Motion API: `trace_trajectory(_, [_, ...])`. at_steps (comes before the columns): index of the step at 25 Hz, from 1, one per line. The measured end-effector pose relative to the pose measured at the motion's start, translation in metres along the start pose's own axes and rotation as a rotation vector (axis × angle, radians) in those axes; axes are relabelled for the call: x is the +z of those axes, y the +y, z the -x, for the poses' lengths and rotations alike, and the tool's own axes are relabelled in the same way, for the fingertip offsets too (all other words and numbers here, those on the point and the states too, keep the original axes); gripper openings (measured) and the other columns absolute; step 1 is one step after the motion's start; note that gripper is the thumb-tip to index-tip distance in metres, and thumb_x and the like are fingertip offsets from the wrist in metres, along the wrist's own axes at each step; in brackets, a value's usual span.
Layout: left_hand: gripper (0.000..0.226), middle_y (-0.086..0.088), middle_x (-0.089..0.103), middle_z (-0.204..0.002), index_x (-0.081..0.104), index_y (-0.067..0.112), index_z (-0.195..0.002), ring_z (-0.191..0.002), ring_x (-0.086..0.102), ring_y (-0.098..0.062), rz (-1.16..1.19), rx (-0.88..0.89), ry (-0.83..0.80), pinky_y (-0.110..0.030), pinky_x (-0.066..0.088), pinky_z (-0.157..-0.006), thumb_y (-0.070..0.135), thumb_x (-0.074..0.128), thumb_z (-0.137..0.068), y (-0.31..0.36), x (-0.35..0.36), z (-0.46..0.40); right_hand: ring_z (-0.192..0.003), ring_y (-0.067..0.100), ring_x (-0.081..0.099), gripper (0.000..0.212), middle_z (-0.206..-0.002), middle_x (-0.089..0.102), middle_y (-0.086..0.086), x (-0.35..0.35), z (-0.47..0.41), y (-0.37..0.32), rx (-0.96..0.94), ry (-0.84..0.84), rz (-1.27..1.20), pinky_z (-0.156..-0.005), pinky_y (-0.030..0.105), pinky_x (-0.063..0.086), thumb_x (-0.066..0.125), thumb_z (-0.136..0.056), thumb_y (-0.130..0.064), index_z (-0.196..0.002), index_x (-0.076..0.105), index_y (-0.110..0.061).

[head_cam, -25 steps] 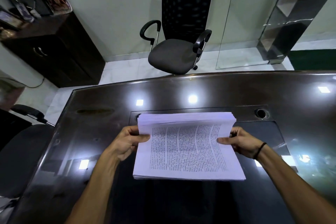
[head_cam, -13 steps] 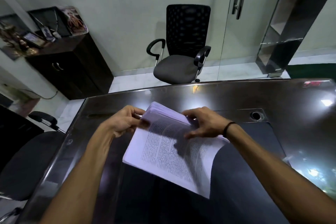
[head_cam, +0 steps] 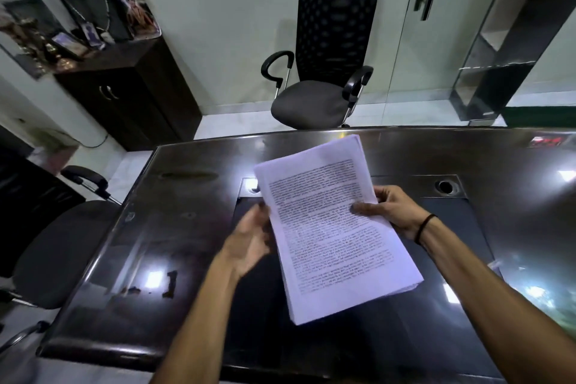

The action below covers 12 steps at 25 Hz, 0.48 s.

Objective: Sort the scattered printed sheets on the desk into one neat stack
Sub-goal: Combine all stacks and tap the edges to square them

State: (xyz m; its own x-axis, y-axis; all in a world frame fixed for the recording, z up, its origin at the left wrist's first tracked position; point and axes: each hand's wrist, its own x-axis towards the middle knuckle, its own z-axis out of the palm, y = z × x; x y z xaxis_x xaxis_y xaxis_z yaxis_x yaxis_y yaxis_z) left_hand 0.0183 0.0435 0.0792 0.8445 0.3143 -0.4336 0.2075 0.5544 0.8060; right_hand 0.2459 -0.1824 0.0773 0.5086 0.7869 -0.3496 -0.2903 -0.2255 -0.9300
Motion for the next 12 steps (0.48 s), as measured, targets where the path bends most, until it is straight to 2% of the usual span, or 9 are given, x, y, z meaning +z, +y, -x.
trace_trajectory(2, [0.055,-0.014,0.071,-0.126,0.058,0.011,-0.135,-0.110,0.069,-0.035,-0.060,0.016,0.057,-0.047,0.056,-0.092,0.017,0.077,-0.084,-0.026,0.014,-0.003,-0.087,0.035,0.071,0.040,-0.112,0.070,0.025,-0.001,0.005,0.008,0.031,0.062,-0.130,-0.078,0.046,0.061,0.079,-0.074,-0.003,-0.112,0.070,0.003])
trace_trajectory(4, [0.052,-0.017,0.069,-0.130,0.053,0.009,-0.138,-0.119,0.065,-0.040,-0.079,0.021,0.111,-0.057,0.050,-0.103,-0.001,0.067,-0.088,-0.035,0.023,-0.007,-0.092,0.036,0.071,0.035,-0.115,0.070,0.024,0.002,0.005,0.016,0.021,0.104,-0.177,-0.080,0.045,0.060,0.072,-0.082,-0.003,-0.116,0.067,0.003])
trace_trajectory(8, [0.045,-0.019,0.069,-0.127,0.052,0.008,-0.135,-0.115,0.066,-0.042,-0.080,0.017,0.194,-0.060,0.051,-0.100,-0.009,0.058,-0.094,-0.033,0.025,-0.019,-0.104,0.031,0.070,0.031,-0.118,0.072,0.008,0.009,0.000,0.031,0.015,0.185,-0.167,-0.092,0.049,0.055,0.058,-0.098,-0.022,-0.128,0.058,-0.012])
trace_trajectory(10, [0.043,-0.016,0.071,-0.126,0.054,0.013,-0.134,-0.114,0.068,-0.039,-0.073,0.018,0.196,-0.057,0.053,-0.098,-0.007,0.054,-0.096,-0.031,0.024,-0.023,-0.106,0.024,0.070,0.031,-0.120,0.071,0.001,0.016,-0.002,0.038,-0.020,0.217,-0.147,-0.092,0.045,0.055,0.052,-0.101,-0.031,-0.131,0.054,-0.021])
trace_trajectory(12, [0.042,-0.008,0.074,-0.122,0.057,0.023,-0.131,-0.110,0.071,-0.032,-0.128,0.007,0.214,-0.050,0.057,-0.092,-0.003,0.050,-0.099,-0.028,0.028,-0.032,-0.109,0.018,0.068,0.034,-0.122,0.069,-0.003,0.019,-0.008,0.046,-0.048,0.268,-0.132,-0.092,0.039,0.054,0.052,-0.100,-0.034,-0.132,0.050,-0.022])
